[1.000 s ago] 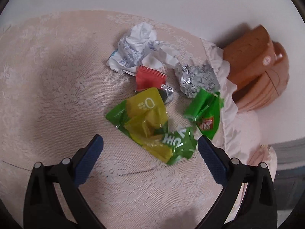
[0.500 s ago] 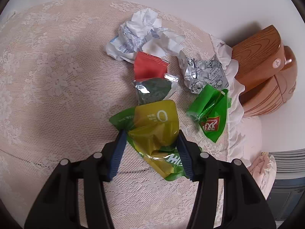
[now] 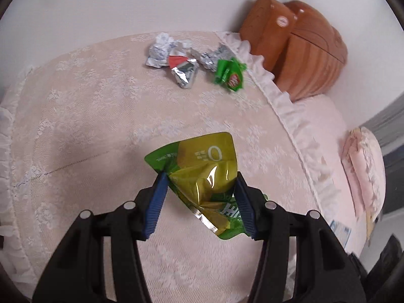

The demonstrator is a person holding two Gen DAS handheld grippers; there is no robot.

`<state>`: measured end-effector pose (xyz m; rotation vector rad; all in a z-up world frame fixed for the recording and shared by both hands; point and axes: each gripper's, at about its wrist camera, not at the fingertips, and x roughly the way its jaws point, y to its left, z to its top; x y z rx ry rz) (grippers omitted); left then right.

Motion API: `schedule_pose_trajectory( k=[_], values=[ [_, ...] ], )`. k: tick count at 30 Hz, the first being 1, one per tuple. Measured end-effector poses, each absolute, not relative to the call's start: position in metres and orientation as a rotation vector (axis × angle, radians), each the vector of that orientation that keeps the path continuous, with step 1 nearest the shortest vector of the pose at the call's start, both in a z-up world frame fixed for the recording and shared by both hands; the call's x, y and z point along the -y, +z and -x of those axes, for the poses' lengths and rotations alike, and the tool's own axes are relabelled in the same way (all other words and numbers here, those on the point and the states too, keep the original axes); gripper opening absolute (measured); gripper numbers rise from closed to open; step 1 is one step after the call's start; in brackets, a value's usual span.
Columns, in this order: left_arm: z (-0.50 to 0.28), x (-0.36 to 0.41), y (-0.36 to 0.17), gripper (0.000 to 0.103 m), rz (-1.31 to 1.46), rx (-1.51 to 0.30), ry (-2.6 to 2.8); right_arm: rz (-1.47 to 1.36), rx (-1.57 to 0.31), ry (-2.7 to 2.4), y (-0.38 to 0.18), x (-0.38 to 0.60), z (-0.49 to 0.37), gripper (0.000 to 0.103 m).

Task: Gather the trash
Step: 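Carry the wrapper and milk carton over the wastebasket and open both tools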

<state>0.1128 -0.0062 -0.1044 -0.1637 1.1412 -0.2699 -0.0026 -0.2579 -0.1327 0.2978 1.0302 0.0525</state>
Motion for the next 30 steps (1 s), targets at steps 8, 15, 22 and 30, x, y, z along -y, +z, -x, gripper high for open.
schedule_pose_trajectory(
  k=[8,15,22,30],
  values=[
    [-0.006,0.073,-0.097,0.052,-0.023,-1.138,-0.497,-0.339,-1.063,-0.073,-0.149,0.296,0.093,0.077],
    [0.058,0.169,-0.110,0.052,-0.150,-1.168,-0.746,-0.399,-1.070,-0.227,-0.162,0.342,0.181,0.077],
    [0.119,0.257,-0.126,0.052,-0.319,-1.167,-0.942,-0.483,-1.041,-0.379,-0.169,0.385,0.255,0.077],
    [0.164,0.314,-0.150,0.052,-0.479,-1.172,-1.021,-0.518,-1.020,-0.446,-0.173,0.416,0.294,0.077]
  ],
)
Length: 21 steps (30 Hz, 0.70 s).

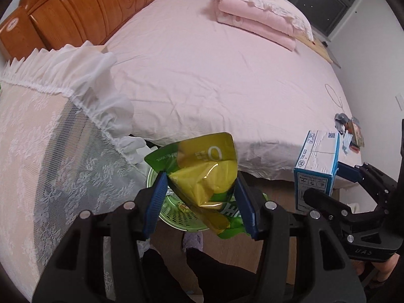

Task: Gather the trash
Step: 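Carry the wrapper and milk carton over the wastebasket and open both tools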

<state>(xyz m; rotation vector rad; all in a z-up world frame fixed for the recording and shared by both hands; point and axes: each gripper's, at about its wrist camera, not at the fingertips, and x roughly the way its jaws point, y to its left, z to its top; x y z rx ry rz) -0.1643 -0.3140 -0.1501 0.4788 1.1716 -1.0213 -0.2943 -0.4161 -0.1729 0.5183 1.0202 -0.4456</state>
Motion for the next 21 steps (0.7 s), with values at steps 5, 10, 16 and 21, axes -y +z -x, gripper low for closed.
schedule_pose_trajectory(
  k=[5,10,16,21],
  values=[
    [0.173,0.316,-0.155,0.086,-0.498,-1.197,-1.003,-0.530,-1.016,-0.453,-0.176,0.424,0.303,0.077],
    [0.168,0.307,-0.148,0.092,-0.475,-1.185,-0.970,-0.537,-1.018,-0.450,-0.180,0.427,0.303,0.077],
    [0.151,0.277,-0.129,0.095,-0.416,-1.127,-0.873,-0.536,-1.026,-0.434,-0.184,0.424,0.296,0.077],
    [0.136,0.246,-0.109,0.095,-0.360,-1.083,-0.795,-0.535,-1.048,-0.397,-0.193,0.418,0.287,0.078]
  ],
)
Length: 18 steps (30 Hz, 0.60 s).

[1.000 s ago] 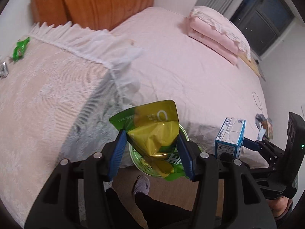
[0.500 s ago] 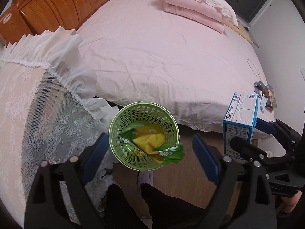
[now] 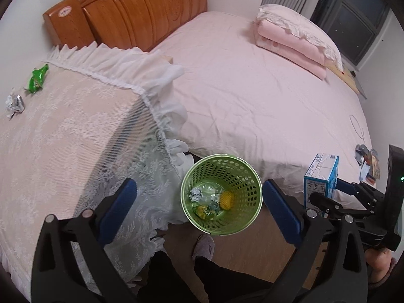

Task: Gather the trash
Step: 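Carry the wrapper and milk carton over the wastebasket and open both tools, then move both tools back over the remaining trash on the bed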

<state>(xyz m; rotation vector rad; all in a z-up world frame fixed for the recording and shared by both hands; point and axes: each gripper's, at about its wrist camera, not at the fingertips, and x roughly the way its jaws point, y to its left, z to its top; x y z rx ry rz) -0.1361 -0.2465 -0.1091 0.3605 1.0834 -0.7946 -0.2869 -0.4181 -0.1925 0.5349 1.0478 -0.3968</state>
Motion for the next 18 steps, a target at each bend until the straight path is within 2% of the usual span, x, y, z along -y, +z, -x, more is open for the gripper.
schedule_pose_trajectory(
  k=[3,5,7,18],
  values=[
    [0.127,0.230,-0.101,0.095,-0.325,-1.073,-0.757,-0.534,-1.066,-0.380,-0.197,0.413,0.279,0.080],
    [0.122,0.220,-0.099,0.095,-0.305,-1.072,-0.737,-0.531,-1.074,-0.378,-0.199,0.410,0.276,0.094],
    [0.118,0.212,-0.098,0.095,-0.291,-1.075,-0.716,-0.519,-1.082,-0.380,-0.201,0.406,0.271,0.098],
    [0.114,0.193,-0.096,0.095,-0.266,-1.063,-0.666,-0.526,-1.097,-0.345,-0.203,0.397,0.250,0.098]
  ],
)
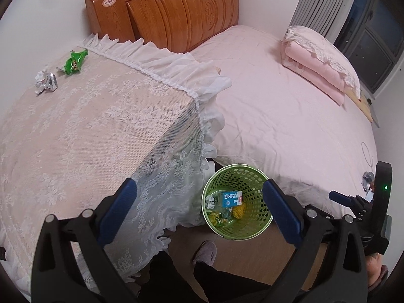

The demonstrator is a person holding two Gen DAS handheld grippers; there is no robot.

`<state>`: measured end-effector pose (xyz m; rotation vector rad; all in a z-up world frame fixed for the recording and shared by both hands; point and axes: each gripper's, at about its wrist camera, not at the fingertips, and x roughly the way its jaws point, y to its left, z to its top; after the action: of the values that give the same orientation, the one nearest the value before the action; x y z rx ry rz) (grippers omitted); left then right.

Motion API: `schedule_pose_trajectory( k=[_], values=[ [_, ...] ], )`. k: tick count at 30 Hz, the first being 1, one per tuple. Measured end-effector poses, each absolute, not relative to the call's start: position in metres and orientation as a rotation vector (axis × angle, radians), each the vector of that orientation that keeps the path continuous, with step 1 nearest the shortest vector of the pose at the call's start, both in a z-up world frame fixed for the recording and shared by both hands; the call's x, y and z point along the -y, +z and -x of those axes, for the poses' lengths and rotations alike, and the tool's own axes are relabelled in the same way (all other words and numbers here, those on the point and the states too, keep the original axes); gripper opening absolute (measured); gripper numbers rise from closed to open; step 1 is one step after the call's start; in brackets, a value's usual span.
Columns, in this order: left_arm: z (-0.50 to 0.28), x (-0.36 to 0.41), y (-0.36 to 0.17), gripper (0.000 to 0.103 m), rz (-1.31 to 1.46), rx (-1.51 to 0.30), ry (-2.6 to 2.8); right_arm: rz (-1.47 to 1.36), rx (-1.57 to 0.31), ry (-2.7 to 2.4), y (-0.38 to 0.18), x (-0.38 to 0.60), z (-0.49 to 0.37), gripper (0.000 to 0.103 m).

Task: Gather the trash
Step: 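Move both tools back over the remaining trash on the bed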

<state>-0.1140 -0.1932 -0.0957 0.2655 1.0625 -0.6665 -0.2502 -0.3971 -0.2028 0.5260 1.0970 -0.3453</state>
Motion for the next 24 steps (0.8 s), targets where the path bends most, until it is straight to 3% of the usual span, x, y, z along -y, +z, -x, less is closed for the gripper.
schedule_pose_trajectory(
  k=[12,24],
  values=[
    [0.108,0.170,-0.084,0.095,-0.233,-1.022,-0.585,-0.493,-1.086,-0.307,-0.187,0.391,0.239,0.098],
    [0.070,0.095,-0.067,0.095,-0.137,-0.974,-0.327,-0.383,-1.029,-0.121,-0.148,0.360,0.181,0.100]
  ],
)
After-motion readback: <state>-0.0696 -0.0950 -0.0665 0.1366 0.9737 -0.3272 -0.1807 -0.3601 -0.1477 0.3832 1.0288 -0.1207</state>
